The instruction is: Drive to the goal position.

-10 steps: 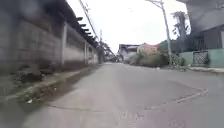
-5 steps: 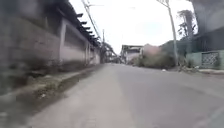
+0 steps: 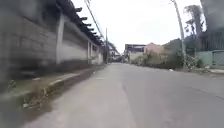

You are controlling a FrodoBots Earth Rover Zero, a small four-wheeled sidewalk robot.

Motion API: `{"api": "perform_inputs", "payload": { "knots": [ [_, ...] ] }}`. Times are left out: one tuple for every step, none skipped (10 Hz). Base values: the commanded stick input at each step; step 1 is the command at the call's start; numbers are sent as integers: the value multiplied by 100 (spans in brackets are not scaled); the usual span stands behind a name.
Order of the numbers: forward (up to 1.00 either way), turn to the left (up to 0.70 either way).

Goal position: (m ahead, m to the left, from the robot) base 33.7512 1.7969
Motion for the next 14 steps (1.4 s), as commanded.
{"api": "perform_inputs", "payload": {
  "knots": [
    [100,-3],
    [100,-3],
    [100,-3],
    [100,-3],
    [100,-3],
    [100,-3],
    [100,-3],
    [100,-3],
    [100,-5],
    [100,-19],
    [100,-34],
    [100,-40],
    [100,-40],
    [100,-37]
  ]
}}
